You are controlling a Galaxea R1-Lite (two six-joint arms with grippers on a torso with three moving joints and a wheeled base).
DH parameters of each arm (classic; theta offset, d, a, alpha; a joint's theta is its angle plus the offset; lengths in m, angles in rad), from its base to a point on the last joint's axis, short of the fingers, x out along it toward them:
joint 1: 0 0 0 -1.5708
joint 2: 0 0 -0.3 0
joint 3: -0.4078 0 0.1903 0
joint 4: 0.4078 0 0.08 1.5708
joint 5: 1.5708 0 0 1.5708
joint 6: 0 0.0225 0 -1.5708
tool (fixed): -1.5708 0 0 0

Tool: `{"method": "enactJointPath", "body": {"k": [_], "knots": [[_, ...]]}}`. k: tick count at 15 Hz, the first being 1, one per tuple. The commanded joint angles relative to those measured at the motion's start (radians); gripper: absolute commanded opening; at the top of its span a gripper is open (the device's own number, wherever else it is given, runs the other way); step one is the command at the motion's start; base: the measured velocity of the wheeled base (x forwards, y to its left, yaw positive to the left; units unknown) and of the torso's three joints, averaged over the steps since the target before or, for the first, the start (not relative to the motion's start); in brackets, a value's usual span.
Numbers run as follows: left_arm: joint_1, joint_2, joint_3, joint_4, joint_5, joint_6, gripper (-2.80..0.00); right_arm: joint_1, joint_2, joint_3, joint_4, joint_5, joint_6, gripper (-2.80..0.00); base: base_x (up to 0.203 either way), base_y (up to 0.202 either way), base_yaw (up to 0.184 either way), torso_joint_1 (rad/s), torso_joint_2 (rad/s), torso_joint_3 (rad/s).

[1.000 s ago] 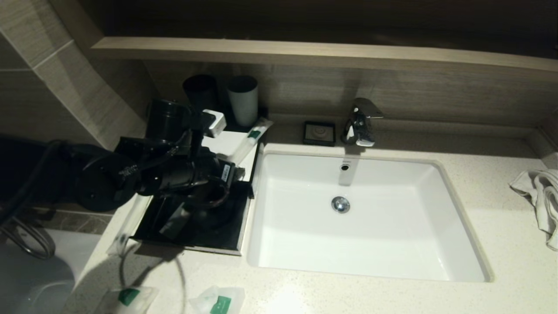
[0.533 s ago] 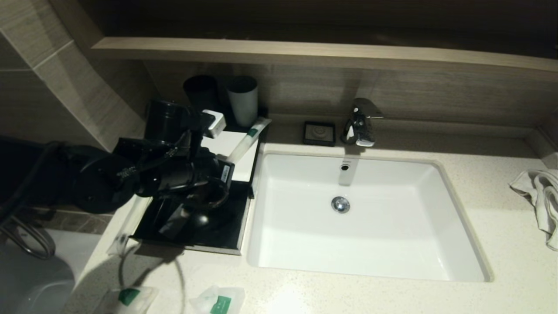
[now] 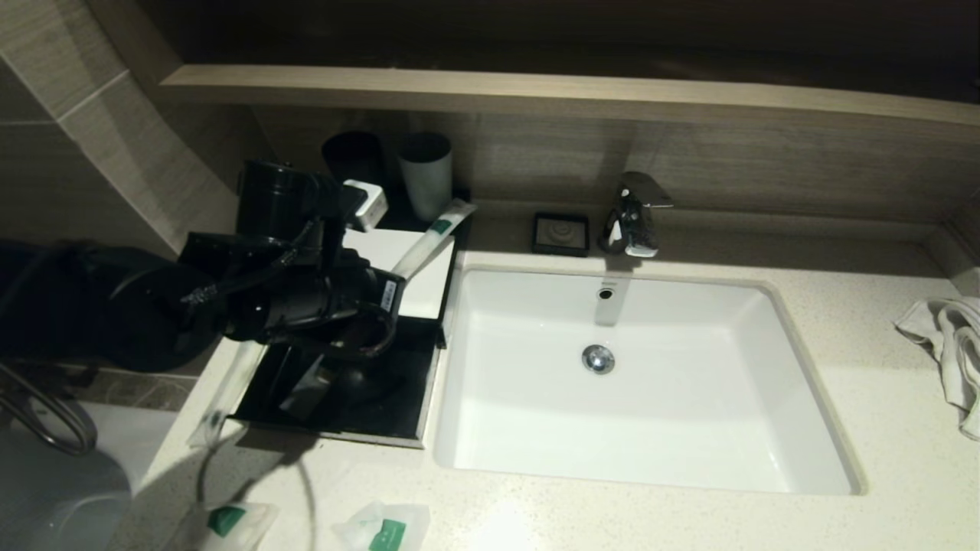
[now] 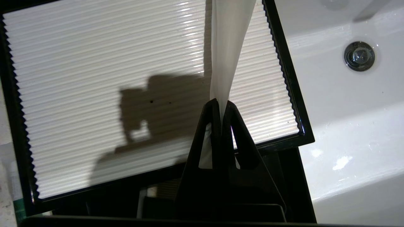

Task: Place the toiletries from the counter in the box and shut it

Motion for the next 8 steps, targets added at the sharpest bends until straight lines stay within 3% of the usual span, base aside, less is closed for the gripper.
{"method": "enactJointPath", "body": {"k": [1,8], "knots": [[0.000,-0.030,-0.003,-0.002,0.011,0.000,-2.80,0.000,0.002,0.000,0.000,0.000,0.000,-2.80,0.000,0.000,0.000,0.000,0.00,0.000],[0.000,-0.081,0.007,0.021,0.082,-0.008,-2.80,0.000,0.002,0.000,0.000,0.001,0.000,-2.80,0.000,0.000,0.000,0.000,0.00,0.000]]}}
